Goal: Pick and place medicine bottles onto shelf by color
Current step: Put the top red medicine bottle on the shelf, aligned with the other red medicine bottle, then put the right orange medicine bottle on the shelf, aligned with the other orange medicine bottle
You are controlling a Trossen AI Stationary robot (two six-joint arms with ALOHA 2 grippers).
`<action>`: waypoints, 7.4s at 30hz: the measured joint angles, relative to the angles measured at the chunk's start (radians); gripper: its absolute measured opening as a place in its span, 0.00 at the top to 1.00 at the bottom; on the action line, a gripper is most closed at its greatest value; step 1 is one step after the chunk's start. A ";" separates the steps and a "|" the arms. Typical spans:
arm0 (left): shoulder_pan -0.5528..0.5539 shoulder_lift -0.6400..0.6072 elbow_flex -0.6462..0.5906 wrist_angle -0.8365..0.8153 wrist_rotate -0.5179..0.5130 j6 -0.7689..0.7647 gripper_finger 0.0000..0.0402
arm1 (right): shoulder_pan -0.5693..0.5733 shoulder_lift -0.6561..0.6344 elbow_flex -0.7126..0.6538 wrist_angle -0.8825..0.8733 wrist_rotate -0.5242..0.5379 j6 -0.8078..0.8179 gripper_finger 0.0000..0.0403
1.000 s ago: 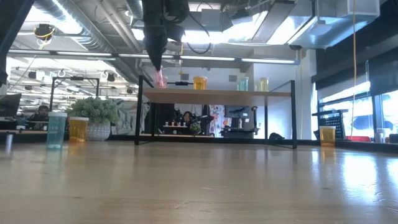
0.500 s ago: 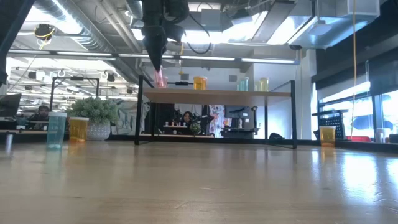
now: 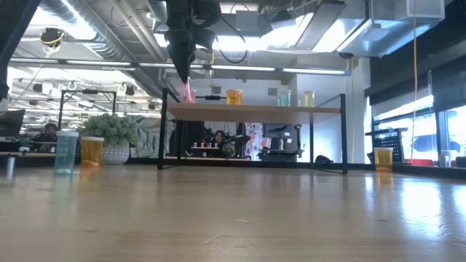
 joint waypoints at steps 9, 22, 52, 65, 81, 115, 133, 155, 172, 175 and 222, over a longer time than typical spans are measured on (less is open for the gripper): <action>0.000 0.000 0.000 0.000 0.018 0.022 0.70 | 0.000 0.000 0.000 0.000 0.000 -0.001 0.53; 0.013 0.000 0.000 0.000 0.017 0.048 0.64 | 0.000 0.000 0.000 0.000 0.000 -0.002 0.53; -0.034 -0.005 0.114 -0.075 -0.041 -0.013 0.63 | 0.000 0.000 0.000 0.000 0.000 -0.001 0.53; -0.139 -0.063 0.286 -0.107 -0.082 -0.066 0.63 | 0.000 0.000 0.000 0.000 0.000 0.000 0.53; -0.371 -0.211 0.273 -0.250 -0.076 -0.505 0.63 | 0.000 0.000 0.000 0.012 -0.004 -0.001 0.53; -0.658 -0.208 0.272 -0.248 -0.232 -0.891 0.63 | 0.035 -0.097 -0.008 -0.272 -0.473 0.241 0.53; -0.612 -0.208 0.272 -0.248 -0.284 -0.868 0.63 | -0.098 -0.272 -0.043 -0.270 0.108 0.467 0.53; -0.484 -0.208 0.272 -0.248 -0.284 -0.841 0.63 | -0.736 -0.394 -0.775 -0.130 -0.137 0.573 0.53; -0.351 -0.208 0.272 -0.215 -0.369 -0.685 0.63 | -0.868 -0.329 -0.912 -0.025 -0.293 0.767 0.53; -0.322 -0.208 0.272 -0.189 -0.400 -0.620 0.63 | -0.866 -0.329 -0.912 -0.027 -0.294 0.797 0.53; -0.232 -0.208 0.272 -0.072 -0.402 -0.434 0.63 | -0.723 -0.329 -0.911 0.110 -0.231 0.235 0.53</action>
